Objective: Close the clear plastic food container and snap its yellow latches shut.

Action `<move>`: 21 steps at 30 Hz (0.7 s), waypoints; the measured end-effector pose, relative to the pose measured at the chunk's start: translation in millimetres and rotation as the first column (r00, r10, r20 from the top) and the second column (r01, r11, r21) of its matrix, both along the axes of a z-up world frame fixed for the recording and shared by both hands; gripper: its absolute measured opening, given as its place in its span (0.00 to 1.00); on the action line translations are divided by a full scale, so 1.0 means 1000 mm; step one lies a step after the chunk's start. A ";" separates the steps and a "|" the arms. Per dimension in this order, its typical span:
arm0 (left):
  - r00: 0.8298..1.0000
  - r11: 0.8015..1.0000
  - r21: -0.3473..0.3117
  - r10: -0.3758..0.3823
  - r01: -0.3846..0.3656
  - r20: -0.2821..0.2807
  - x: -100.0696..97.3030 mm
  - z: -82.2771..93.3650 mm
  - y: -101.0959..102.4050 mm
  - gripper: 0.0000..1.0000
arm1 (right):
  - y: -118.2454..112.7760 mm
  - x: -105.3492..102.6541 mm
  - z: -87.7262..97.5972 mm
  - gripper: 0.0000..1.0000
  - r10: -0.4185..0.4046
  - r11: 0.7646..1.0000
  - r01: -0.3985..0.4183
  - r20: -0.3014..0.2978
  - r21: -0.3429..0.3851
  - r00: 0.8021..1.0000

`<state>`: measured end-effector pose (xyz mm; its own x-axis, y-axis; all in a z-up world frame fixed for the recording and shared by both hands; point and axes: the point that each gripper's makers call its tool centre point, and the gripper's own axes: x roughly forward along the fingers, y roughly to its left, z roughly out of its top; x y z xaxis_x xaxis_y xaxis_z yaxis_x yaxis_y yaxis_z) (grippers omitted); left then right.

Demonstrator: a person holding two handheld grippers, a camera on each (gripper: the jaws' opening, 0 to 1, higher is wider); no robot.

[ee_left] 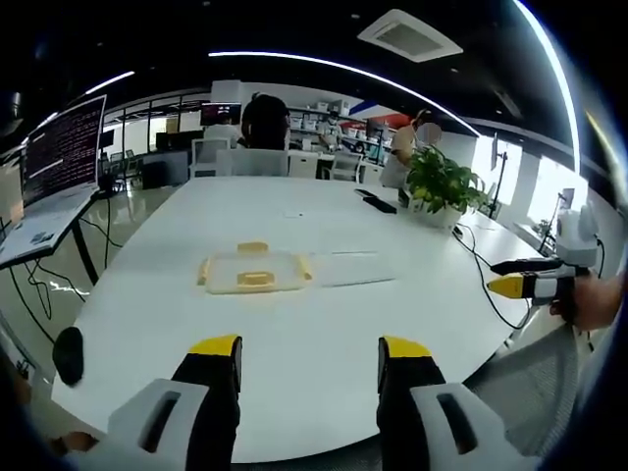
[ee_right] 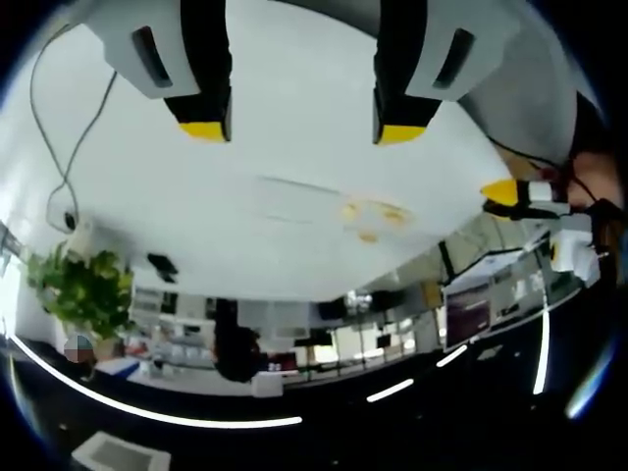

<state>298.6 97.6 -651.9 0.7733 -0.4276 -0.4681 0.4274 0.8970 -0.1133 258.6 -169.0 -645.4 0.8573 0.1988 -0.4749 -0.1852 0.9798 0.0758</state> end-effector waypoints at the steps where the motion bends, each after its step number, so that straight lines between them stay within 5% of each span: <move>1: 1.000 1.000 0.001 -0.002 0.002 0.001 0.000 0.000 0.000 0.51 | 0.000 0.000 0.000 0.55 0.000 1.000 0.000 0.001 -0.001 1.000; 21: 1.000 1.000 -0.020 0.006 -0.005 0.002 0.002 0.005 0.004 0.51 | 0.002 0.004 0.002 0.53 0.010 1.000 -0.010 0.004 -0.013 1.000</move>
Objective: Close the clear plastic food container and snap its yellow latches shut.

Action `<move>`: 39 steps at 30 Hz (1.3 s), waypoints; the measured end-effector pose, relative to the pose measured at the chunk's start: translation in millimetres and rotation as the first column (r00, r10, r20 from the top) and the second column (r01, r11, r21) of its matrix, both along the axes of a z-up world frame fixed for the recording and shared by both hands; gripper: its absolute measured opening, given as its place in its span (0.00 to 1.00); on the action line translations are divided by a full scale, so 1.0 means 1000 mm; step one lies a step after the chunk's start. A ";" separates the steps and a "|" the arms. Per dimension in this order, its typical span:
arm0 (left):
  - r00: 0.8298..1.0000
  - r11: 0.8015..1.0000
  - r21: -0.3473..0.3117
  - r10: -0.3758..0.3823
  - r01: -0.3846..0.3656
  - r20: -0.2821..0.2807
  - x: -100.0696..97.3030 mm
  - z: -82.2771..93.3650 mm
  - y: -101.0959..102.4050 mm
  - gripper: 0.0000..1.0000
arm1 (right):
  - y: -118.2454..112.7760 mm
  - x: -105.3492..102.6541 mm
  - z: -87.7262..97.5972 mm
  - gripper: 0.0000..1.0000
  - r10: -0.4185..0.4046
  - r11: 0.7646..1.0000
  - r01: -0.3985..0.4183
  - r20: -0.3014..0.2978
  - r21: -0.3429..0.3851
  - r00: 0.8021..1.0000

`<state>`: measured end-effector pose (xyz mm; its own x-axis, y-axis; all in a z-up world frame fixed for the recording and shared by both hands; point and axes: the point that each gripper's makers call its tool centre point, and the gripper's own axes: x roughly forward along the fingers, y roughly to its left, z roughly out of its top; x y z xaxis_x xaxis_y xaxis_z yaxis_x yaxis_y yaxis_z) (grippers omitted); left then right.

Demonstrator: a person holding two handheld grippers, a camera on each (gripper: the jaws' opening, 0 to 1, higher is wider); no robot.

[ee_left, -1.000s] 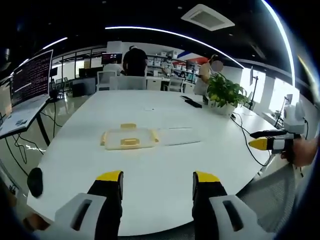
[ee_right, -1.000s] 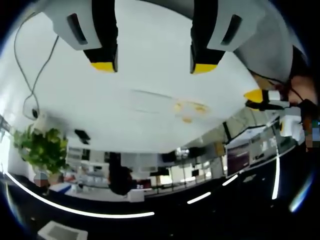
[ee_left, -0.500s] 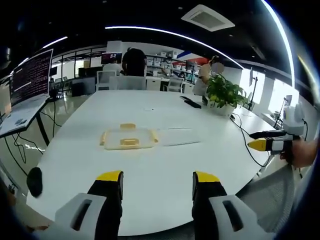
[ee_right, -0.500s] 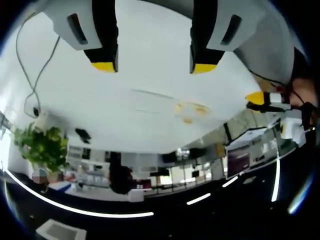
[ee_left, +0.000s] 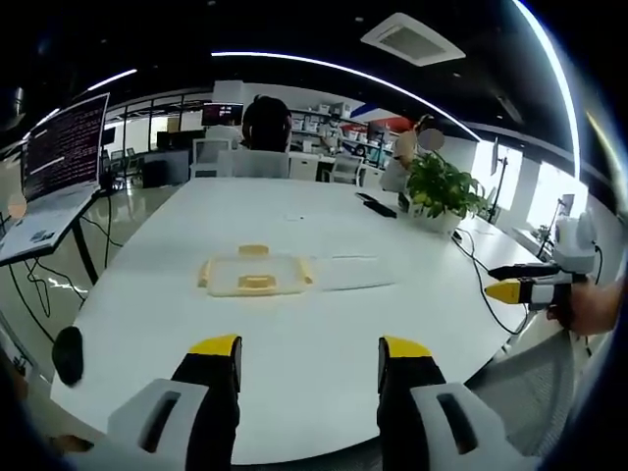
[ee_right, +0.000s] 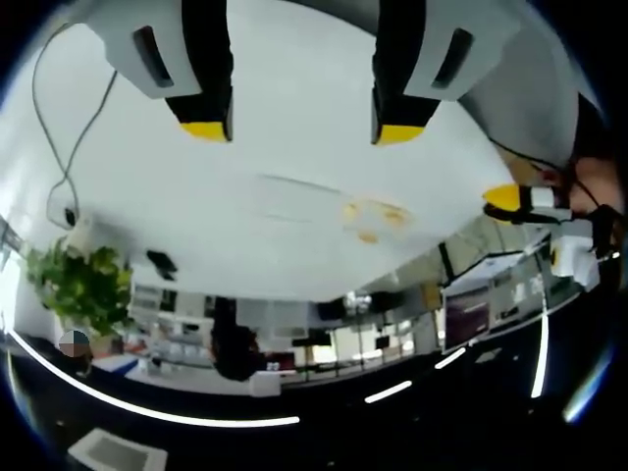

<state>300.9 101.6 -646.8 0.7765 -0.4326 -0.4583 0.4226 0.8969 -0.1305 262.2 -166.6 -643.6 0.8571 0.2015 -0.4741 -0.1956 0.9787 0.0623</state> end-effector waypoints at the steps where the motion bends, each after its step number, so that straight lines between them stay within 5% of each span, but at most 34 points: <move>1: 1.000 1.000 -0.003 0.002 -0.002 -0.002 0.001 0.000 0.001 0.51 | 0.000 0.001 0.001 0.53 0.001 1.000 -0.001 0.000 -0.001 1.000; 20: 0.999 1.000 0.018 0.018 -0.019 0.044 0.031 0.013 0.036 0.51 | 0.022 0.034 0.011 0.53 0.020 1.000 -0.020 0.025 -0.016 0.999; 39: 0.998 0.999 0.032 -0.008 0.005 0.069 0.096 0.013 0.071 0.51 | 0.063 0.093 0.015 0.52 0.061 0.997 -0.060 0.033 -0.041 0.998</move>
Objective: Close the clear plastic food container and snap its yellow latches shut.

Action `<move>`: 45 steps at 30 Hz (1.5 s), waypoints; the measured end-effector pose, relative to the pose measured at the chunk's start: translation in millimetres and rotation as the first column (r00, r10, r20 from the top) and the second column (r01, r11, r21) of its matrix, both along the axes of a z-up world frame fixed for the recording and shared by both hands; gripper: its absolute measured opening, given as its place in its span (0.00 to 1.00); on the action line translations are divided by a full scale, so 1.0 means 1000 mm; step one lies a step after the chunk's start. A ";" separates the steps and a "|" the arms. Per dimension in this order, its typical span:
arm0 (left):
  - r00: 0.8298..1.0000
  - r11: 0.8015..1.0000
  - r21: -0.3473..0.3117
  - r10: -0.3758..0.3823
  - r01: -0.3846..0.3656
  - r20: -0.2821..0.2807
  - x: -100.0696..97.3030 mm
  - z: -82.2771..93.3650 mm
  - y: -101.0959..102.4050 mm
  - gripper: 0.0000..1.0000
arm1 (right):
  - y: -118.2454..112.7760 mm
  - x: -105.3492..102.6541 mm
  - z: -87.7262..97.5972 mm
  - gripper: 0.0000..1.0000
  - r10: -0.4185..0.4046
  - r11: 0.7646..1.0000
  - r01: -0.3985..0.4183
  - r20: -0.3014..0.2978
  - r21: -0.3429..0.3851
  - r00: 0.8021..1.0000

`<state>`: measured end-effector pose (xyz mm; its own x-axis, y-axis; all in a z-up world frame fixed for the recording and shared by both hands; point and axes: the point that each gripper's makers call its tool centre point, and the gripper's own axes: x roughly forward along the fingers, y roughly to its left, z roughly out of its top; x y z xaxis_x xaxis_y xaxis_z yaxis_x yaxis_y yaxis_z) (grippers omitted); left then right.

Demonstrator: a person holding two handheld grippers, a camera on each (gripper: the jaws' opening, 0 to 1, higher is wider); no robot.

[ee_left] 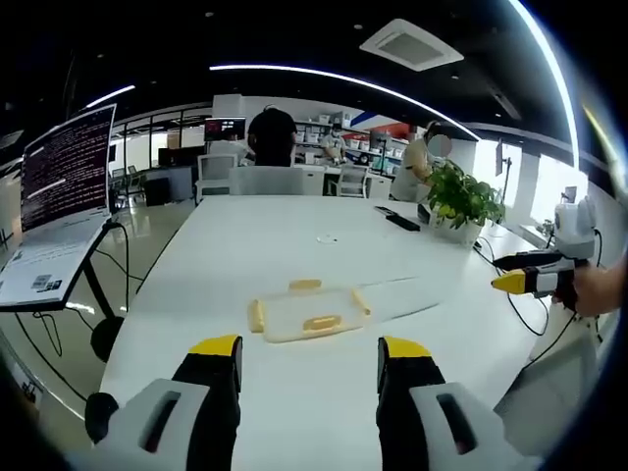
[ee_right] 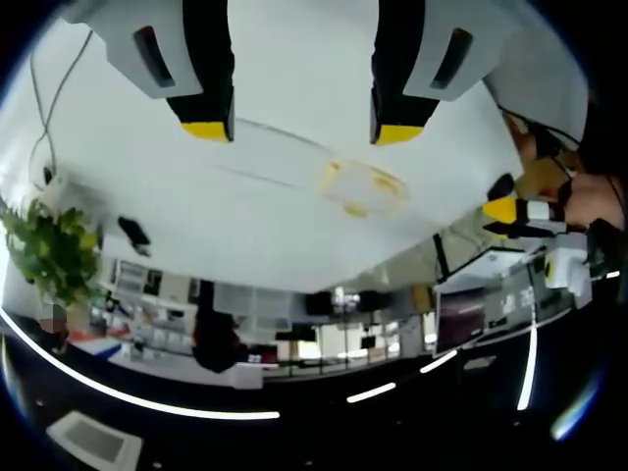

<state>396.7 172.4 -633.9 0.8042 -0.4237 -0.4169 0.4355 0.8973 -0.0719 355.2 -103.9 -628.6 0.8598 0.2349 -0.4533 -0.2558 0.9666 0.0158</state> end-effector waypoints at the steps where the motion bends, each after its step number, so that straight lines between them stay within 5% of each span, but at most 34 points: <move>1: 1.000 1.000 0.002 -0.002 0.002 0.002 0.004 -0.001 0.002 0.51 | 0.003 0.004 0.000 0.52 0.004 1.000 -0.004 0.000 0.000 1.000; 20: 0.982 0.977 0.097 -0.187 0.188 -0.018 0.067 -0.011 0.022 0.51 | 0.034 0.069 -0.001 0.52 0.103 0.991 -0.102 0.007 -0.084 0.995; 25: 0.946 0.928 0.181 -0.322 0.325 -0.045 0.077 -0.018 0.016 0.52 | 0.044 0.085 -0.002 0.53 0.157 0.980 -0.156 0.005 -0.126 0.988; 32: 0.911 0.884 0.226 -0.407 0.410 -0.061 0.094 -0.019 0.016 0.52 | 0.055 0.101 0.000 0.52 0.214 0.965 -0.211 0.000 -0.157 0.977; 45: 0.794 0.727 0.328 -0.586 0.603 -0.160 0.097 -0.032 0.011 0.55 | 0.082 0.114 -0.009 0.55 0.371 0.907 -0.377 -0.068 -0.187 0.926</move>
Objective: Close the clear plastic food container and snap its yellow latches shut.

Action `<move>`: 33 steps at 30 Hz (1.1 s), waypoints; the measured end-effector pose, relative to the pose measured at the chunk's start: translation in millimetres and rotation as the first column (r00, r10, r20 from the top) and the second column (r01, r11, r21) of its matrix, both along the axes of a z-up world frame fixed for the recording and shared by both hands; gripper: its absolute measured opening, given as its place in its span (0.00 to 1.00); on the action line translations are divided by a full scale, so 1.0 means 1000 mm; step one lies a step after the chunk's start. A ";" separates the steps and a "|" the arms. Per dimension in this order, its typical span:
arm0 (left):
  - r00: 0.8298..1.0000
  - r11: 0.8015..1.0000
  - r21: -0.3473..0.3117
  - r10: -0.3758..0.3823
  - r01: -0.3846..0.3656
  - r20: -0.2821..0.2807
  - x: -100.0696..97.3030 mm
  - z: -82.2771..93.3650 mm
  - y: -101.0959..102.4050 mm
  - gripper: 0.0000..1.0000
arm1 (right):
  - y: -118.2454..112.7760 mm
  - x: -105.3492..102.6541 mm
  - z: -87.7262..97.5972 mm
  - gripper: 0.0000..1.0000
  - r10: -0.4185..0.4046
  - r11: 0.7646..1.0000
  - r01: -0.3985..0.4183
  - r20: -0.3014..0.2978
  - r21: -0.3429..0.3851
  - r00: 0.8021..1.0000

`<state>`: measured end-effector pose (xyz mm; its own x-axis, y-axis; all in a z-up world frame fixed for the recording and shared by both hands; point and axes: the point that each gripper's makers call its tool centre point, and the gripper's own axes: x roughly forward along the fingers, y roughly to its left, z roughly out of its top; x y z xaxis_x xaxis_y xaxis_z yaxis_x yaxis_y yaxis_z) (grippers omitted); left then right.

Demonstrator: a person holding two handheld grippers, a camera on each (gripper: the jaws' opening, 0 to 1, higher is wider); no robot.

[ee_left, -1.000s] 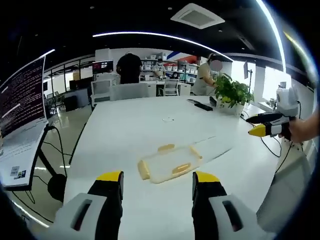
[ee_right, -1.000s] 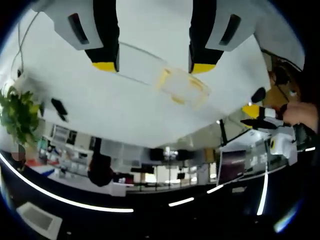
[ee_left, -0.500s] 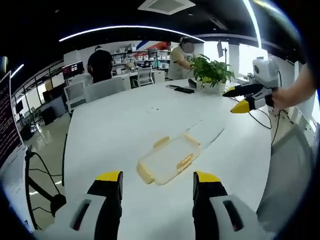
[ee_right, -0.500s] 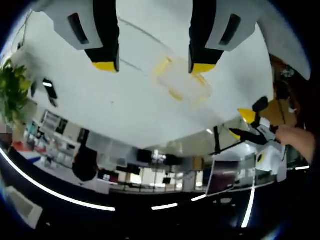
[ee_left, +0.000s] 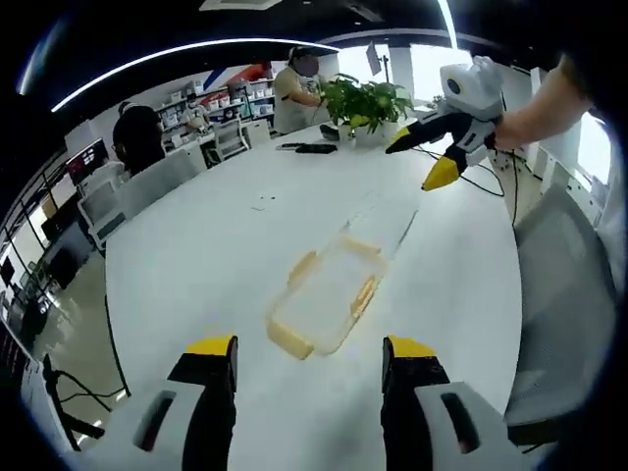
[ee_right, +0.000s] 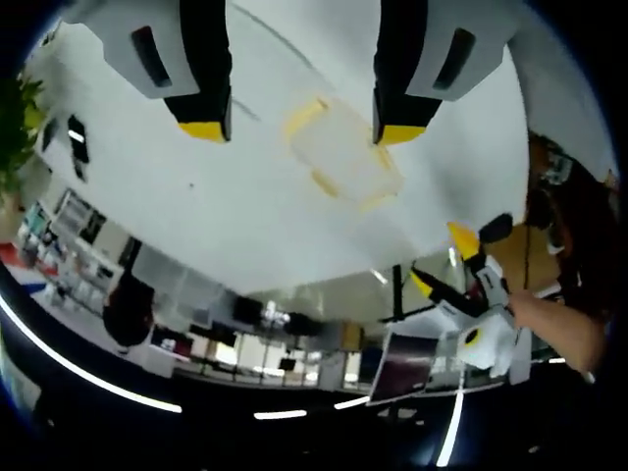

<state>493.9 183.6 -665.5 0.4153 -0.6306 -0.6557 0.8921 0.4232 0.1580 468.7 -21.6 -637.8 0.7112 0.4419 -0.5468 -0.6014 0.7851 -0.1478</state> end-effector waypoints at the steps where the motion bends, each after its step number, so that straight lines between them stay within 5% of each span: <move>1: 1.000 1.000 0.004 -0.013 0.013 -0.001 -0.001 0.000 -0.001 0.55 | 0.000 0.001 0.000 0.55 0.006 1.000 -0.006 -0.002 -0.003 1.000; 9: 0.989 0.987 0.067 -0.145 0.144 0.002 0.006 0.002 -0.007 0.55 | 0.012 0.002 -0.013 0.53 0.158 0.982 -0.162 -0.049 -0.096 0.986; 14: 0.977 0.972 0.104 -0.211 0.211 -0.010 0.016 0.001 -0.010 0.53 | 0.022 0.000 -0.028 0.49 0.269 0.953 -0.284 -0.133 -0.106 0.954; 22: 0.953 0.940 0.156 -0.301 0.303 -0.039 0.020 -0.006 -0.021 0.54 | 0.024 0.011 -0.037 0.47 0.332 0.925 -0.354 -0.159 -0.136 0.930; 28: 0.939 0.920 0.189 -0.337 0.344 -0.066 0.024 -0.014 -0.024 0.54 | 0.019 0.007 -0.051 0.44 0.381 0.892 -0.427 -0.266 -0.145 0.886; 30: 0.931 0.906 0.215 -0.359 0.365 -0.067 0.026 -0.018 -0.023 0.54 | 0.019 0.009 -0.053 0.44 0.419 0.863 -0.472 -0.266 -0.183 0.868; 33: 0.921 0.891 0.233 -0.379 0.389 -0.088 0.028 -0.022 -0.023 0.54 | 0.021 0.015 -0.054 0.45 0.438 0.848 -0.497 -0.284 -0.184 0.853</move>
<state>521.9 160.4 -687.9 0.1441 -0.5563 -0.8184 0.9848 -0.0003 0.1736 483.3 -0.2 -692.2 0.2996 0.5234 -0.7977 -0.9268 0.3581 -0.1131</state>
